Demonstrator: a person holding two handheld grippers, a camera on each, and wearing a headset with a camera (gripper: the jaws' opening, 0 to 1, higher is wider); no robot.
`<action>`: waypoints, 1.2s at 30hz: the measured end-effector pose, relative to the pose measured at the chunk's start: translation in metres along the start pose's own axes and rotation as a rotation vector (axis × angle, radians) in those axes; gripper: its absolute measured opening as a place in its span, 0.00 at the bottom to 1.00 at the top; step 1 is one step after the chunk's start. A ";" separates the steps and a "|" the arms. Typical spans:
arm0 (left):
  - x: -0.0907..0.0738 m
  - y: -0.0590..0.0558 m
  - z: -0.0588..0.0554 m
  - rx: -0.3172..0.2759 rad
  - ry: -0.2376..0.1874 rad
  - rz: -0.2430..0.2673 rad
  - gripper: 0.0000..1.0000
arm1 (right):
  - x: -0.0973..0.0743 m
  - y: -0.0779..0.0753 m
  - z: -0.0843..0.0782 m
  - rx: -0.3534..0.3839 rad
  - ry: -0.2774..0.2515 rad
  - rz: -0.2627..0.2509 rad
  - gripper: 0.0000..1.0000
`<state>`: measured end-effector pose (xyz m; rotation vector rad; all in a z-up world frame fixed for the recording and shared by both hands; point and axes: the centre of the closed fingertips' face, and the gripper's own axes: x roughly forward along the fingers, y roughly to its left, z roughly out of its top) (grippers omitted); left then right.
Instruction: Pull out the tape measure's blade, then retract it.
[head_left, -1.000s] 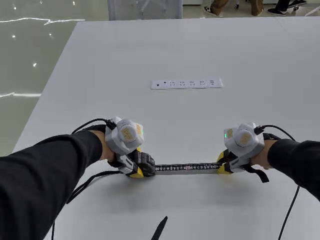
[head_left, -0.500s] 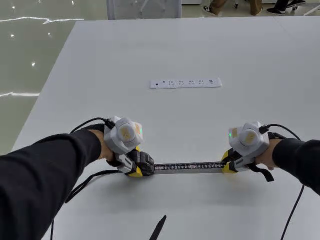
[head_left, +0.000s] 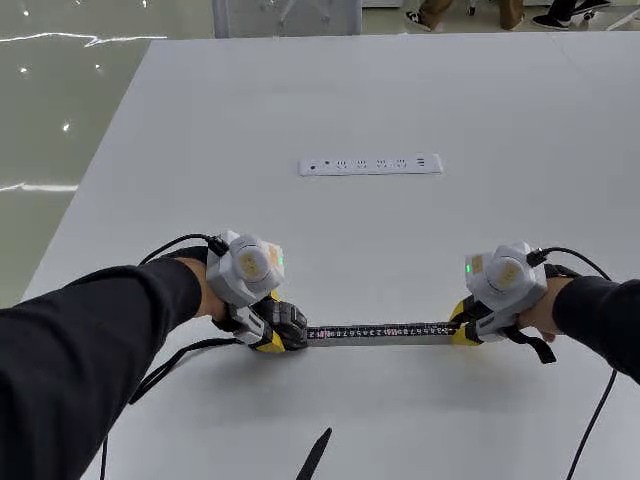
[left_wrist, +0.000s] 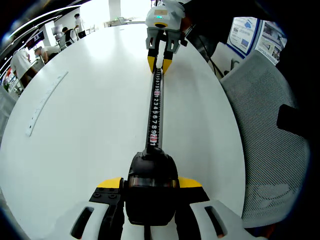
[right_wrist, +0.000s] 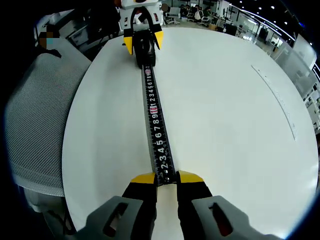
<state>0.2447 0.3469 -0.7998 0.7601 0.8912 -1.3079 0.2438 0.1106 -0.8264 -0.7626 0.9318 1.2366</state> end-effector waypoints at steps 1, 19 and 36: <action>0.000 0.000 0.000 0.001 0.000 -0.001 0.35 | 0.000 0.000 0.000 0.001 0.000 -0.002 0.10; 0.000 0.000 0.000 -0.002 -0.004 -0.001 0.35 | -0.002 -0.002 -0.005 -0.013 0.030 0.011 0.10; 0.000 0.000 0.001 -0.006 -0.010 0.001 0.35 | -0.001 -0.003 -0.005 0.007 0.051 0.028 0.11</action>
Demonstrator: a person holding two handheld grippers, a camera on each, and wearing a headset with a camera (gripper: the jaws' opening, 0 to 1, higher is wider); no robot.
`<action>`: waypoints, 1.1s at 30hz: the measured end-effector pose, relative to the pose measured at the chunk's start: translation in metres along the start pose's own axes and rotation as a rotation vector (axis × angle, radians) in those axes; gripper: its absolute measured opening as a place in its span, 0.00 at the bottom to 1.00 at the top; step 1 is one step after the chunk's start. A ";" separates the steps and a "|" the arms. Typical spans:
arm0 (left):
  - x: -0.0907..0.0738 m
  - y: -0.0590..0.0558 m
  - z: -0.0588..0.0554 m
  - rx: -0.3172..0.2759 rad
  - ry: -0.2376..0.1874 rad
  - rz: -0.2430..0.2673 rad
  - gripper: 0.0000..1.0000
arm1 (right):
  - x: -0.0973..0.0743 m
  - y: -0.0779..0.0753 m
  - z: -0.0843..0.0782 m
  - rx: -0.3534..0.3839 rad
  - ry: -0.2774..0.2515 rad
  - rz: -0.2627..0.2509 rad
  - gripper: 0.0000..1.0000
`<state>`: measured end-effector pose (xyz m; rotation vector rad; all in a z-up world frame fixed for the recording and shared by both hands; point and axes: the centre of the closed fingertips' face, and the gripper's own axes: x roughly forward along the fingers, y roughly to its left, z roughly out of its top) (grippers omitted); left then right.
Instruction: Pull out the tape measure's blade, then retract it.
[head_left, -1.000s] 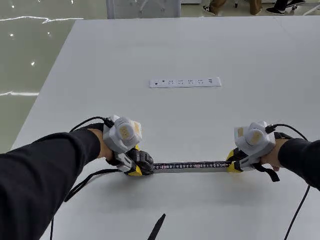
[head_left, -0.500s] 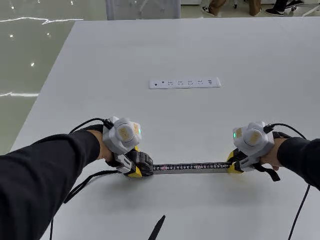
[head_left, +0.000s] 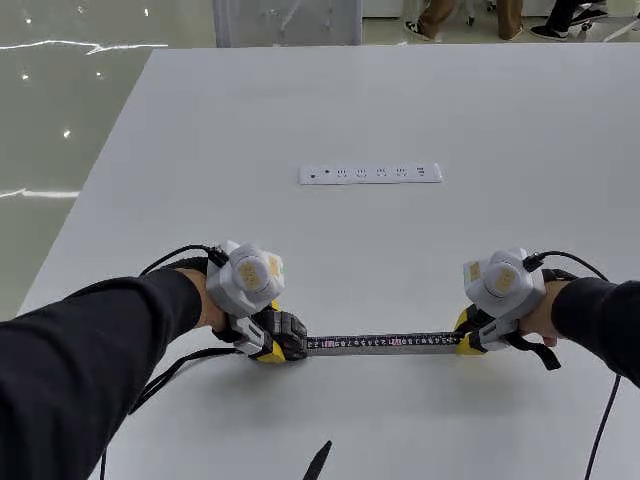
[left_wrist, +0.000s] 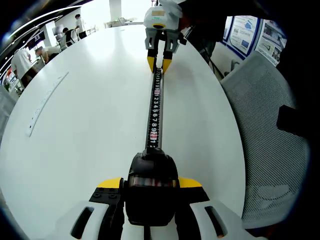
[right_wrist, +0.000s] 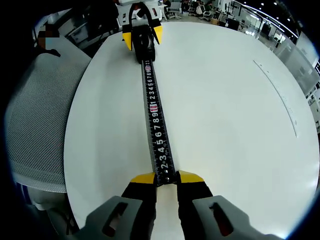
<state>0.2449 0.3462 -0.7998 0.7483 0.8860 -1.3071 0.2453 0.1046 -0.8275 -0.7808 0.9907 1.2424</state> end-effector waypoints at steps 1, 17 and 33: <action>0.000 0.000 0.000 -0.006 -0.005 0.000 0.35 | 0.000 0.000 0.000 0.003 -0.001 0.001 0.11; 0.000 0.001 0.002 0.001 -0.029 0.006 0.36 | 0.001 0.001 0.002 -0.013 0.025 0.006 0.12; -0.010 0.023 -0.009 -0.208 -0.037 0.156 0.59 | 0.000 0.000 0.004 0.120 -0.042 -0.032 0.15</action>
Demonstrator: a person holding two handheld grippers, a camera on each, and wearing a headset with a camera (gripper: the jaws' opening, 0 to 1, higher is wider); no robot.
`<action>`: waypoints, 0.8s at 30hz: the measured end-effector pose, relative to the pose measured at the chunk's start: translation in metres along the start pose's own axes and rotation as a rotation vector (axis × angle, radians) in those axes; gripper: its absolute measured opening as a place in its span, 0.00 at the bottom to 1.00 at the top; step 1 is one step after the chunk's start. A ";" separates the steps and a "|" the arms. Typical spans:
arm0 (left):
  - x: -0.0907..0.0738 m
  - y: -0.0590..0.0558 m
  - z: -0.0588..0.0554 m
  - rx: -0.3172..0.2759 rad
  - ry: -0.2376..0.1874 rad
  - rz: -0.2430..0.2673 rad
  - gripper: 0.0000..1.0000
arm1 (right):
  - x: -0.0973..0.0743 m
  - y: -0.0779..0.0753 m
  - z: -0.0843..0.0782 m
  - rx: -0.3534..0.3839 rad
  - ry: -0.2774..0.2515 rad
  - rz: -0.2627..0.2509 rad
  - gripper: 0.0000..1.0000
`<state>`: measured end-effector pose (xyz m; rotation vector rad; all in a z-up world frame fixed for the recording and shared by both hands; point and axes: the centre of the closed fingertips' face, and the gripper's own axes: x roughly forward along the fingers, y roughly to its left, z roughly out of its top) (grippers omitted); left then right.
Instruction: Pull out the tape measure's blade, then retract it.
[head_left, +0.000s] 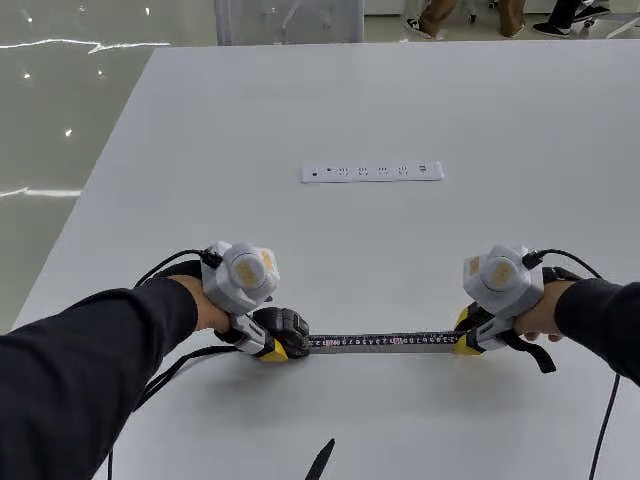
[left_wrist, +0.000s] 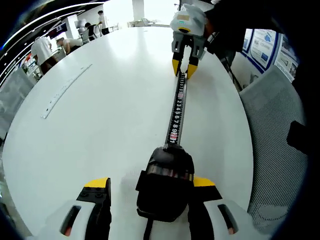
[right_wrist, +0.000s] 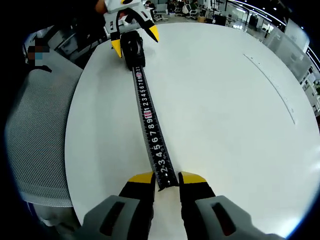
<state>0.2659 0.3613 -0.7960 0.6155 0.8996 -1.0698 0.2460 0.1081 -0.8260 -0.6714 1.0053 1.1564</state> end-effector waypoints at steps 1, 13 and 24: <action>-0.001 0.000 0.001 -0.022 -0.021 0.004 0.62 | 0.000 0.000 0.000 0.010 -0.009 -0.002 0.15; -0.028 0.016 -0.017 -0.306 -0.222 0.106 0.99 | -0.021 -0.015 -0.001 0.125 -0.158 -0.158 0.45; -0.071 0.017 -0.063 -0.480 -0.336 0.308 1.00 | -0.041 0.010 -0.014 0.225 -0.295 -0.274 0.73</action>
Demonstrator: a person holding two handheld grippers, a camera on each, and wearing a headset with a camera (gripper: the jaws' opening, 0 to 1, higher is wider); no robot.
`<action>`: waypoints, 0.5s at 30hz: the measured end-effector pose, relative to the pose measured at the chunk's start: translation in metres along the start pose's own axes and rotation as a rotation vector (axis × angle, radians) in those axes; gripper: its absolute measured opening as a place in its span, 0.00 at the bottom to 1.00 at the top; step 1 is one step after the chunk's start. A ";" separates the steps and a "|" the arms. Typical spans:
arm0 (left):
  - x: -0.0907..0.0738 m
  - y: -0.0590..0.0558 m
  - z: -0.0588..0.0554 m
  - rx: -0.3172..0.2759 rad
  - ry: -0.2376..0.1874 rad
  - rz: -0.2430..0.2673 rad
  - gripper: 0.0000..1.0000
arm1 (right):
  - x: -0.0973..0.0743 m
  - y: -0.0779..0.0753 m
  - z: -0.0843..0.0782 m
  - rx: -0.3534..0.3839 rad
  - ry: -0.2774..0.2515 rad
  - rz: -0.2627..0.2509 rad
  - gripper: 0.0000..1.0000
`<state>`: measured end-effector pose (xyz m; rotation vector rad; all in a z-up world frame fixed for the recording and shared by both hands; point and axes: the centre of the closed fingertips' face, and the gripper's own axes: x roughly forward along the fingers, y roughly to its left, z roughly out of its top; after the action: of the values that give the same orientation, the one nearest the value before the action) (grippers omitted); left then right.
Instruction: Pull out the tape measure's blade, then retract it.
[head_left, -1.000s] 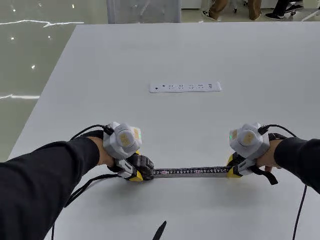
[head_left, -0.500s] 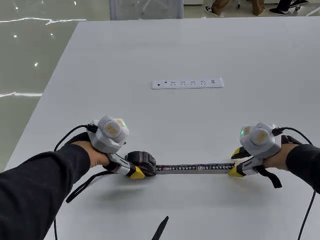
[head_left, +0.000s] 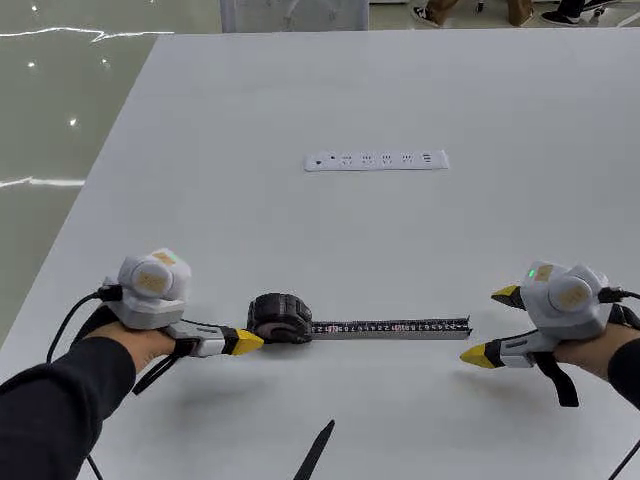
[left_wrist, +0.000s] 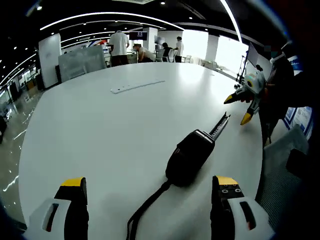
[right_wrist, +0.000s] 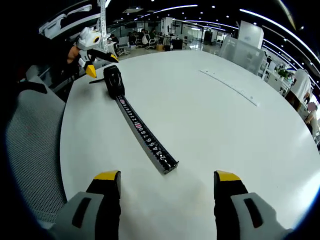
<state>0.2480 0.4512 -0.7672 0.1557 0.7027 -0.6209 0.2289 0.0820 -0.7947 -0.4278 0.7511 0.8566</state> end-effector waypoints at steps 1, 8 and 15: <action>-0.005 -0.003 -0.002 -0.018 -0.028 -0.010 1.00 | -0.006 0.007 0.001 0.012 -0.020 -0.016 0.74; -0.037 -0.012 -0.012 -0.056 -0.117 0.015 1.00 | -0.036 0.011 -0.011 0.148 -0.095 -0.108 0.87; -0.069 -0.012 -0.030 -0.055 -0.121 0.035 1.00 | -0.069 0.027 -0.027 0.162 -0.116 -0.153 0.96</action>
<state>0.1832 0.4845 -0.7450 0.0781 0.5981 -0.5719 0.1666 0.0459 -0.7628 -0.2845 0.6663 0.6659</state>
